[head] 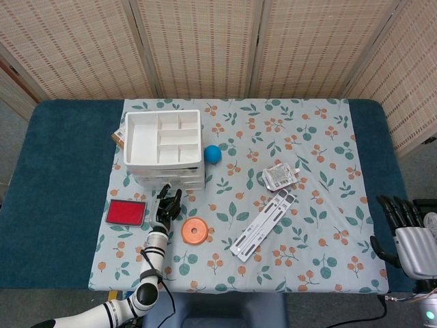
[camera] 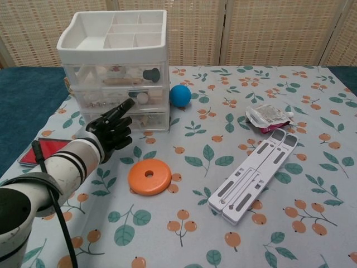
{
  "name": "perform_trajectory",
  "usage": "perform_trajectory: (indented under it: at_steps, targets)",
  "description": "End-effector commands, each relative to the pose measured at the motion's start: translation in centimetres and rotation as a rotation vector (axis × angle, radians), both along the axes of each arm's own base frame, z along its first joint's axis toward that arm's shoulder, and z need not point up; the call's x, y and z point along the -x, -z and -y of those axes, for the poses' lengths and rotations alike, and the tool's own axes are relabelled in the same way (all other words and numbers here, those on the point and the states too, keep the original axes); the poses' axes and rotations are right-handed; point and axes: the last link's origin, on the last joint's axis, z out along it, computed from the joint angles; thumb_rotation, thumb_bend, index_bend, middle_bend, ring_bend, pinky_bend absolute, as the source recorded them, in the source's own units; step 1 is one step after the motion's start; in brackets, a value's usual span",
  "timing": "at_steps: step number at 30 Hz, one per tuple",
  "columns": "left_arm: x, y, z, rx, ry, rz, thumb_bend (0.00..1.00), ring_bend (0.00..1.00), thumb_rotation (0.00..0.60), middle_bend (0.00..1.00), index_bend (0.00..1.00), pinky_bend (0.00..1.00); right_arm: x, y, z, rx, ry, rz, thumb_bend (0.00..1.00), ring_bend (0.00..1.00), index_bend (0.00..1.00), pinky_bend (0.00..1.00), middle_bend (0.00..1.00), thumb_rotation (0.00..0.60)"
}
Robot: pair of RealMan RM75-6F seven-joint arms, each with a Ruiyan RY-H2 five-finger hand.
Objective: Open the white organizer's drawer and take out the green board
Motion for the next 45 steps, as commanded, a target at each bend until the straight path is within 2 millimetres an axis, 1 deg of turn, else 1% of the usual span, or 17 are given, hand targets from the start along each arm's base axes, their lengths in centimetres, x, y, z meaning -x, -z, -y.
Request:
perform_trajectory:
  at_steps: [1,11,23,25,27,28,31,34,36,37,39,41,43,45]
  targets:
    - [0.1,0.0,0.1,0.001,0.000,-0.001,0.36,1.00,0.600,0.97,0.32,1.00,0.0,0.0,0.0,0.000,0.000,0.000,0.41,0.00,0.00,0.02,0.07,0.600]
    - [0.3,0.0,0.8,0.007,0.007,0.003,0.36,1.00,0.600,0.97,0.35,1.00,0.1,0.1,-0.1,-0.002,0.002,0.000,0.41,0.00,0.00,0.02,0.07,0.600]
    - [1.4,0.1,2.1,0.021,0.005,0.000,0.36,1.00,0.600,0.97,0.37,1.00,-0.1,0.2,0.0,-0.006,-0.001,-0.004,0.41,0.00,0.00,0.02,0.07,0.600]
    - [1.5,0.1,2.5,0.030,0.004,0.012,0.36,1.00,0.600,0.97,0.35,1.00,-0.2,0.2,0.0,-0.006,-0.001,-0.005,0.41,0.00,0.00,0.02,0.07,0.600]
    - [1.4,-0.2,2.9,0.044,0.012,0.027,0.36,1.00,0.600,0.97,0.29,1.00,-0.2,0.2,0.0,-0.007,-0.003,-0.005,0.41,0.00,0.00,0.02,0.07,0.600]
    - [1.3,-0.4,3.2,0.047,0.020,0.025,0.35,1.00,0.600,0.97,0.25,1.00,-0.3,0.2,0.0,-0.007,-0.005,-0.005,0.41,0.00,0.00,0.02,0.07,0.600]
    - [1.1,-0.9,4.0,0.055,0.033,0.034,0.36,1.00,0.600,0.96,0.18,1.00,-0.3,0.1,0.1,-0.006,-0.009,-0.006,0.41,0.00,0.00,0.02,0.07,0.600]
    - [0.9,-1.4,5.1,0.085,0.043,0.062,0.35,1.00,0.600,0.95,0.16,1.00,-0.3,0.1,0.1,-0.003,-0.007,-0.007,0.41,0.00,0.00,0.02,0.07,0.600]
    - [0.9,-2.3,5.9,0.123,0.078,0.065,0.36,1.00,0.600,0.95,0.15,1.00,-0.2,0.0,0.0,-0.002,-0.004,-0.007,0.41,0.00,0.00,0.02,0.07,0.600]
    - [0.8,-2.9,5.8,0.121,0.101,0.048,0.35,1.00,0.600,0.95,0.15,1.00,-0.2,0.0,0.0,-0.001,-0.004,-0.007,0.41,0.00,0.00,0.02,0.07,0.600]
    - [0.8,-3.9,6.0,0.151,0.151,0.015,0.35,1.00,0.600,0.95,0.16,1.00,-0.1,0.0,-0.1,0.001,-0.002,-0.005,0.41,0.00,0.00,0.02,0.07,0.600]
    - [1.1,-4.9,6.3,0.148,0.223,-0.070,0.35,1.00,0.600,0.95,0.19,1.00,-0.1,0.0,0.0,0.001,-0.002,-0.004,0.41,0.00,0.00,0.02,0.07,0.600]
    - [1.4,-5.9,6.2,0.110,0.319,-0.197,0.35,1.00,0.600,0.95,0.24,1.00,-0.1,0.0,0.0,0.000,-0.007,-0.003,0.41,0.00,0.00,0.02,0.07,0.600]
    - [1.7,-6.7,6.2,0.074,0.393,-0.298,0.35,1.00,0.600,0.95,0.25,1.00,-0.2,0.0,0.0,0.002,-0.013,-0.005,0.41,0.00,0.00,0.02,0.07,0.600]
